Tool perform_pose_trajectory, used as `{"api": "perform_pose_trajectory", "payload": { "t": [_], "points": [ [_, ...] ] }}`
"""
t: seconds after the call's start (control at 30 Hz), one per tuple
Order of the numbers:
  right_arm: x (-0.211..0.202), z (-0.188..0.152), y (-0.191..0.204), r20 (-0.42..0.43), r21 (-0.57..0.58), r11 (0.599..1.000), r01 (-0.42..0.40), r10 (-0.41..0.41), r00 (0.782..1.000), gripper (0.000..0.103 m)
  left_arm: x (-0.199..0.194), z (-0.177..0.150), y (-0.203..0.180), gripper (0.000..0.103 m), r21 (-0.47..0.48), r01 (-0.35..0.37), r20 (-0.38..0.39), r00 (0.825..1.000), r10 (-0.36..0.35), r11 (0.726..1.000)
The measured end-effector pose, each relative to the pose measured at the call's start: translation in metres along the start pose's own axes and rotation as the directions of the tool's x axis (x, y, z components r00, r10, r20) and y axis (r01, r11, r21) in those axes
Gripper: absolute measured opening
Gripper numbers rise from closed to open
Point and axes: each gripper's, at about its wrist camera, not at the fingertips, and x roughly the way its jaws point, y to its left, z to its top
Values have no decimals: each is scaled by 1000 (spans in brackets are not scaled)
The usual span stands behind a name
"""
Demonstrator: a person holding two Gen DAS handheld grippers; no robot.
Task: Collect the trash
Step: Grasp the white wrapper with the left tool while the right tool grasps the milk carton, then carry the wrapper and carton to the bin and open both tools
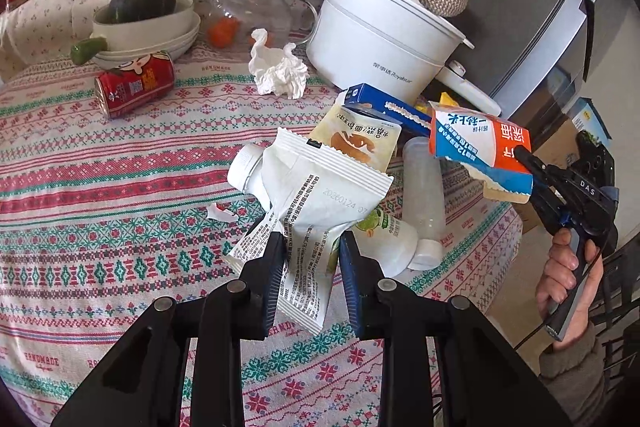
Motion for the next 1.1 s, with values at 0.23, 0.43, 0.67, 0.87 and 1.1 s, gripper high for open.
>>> {"api": "perform_pose_trajectory", "payload": {
  "t": [0.23, 0.43, 0.67, 0.87, 1.1],
  "points": [
    [-27, -27, 47, -11, -51, 999, -5, 5, 1000, 2, -14, -7, 1, 29, -33, 81, 5, 997, -81, 996],
    [-53, -43, 81, -27, -120, 992, 31, -34, 999, 2, -34, -19, -10, 29, -18, 158, 27, 987, -158, 987],
    [-89, -75, 115, -106, -210, 974, 82, -106, 989, 2, -46, -46, -24, 29, -29, 227, 12, 974, -226, 974],
    [-140, -105, 122, -122, -251, 956, 151, -186, 975, 2, -58, -61, -54, 29, 5, 319, -24, 948, -319, 948],
    [-196, -155, 91, -103, -256, 905, 338, -373, 922, 2, -51, -105, -131, 29, 82, 463, -169, 879, -445, 883]
  ]
}}
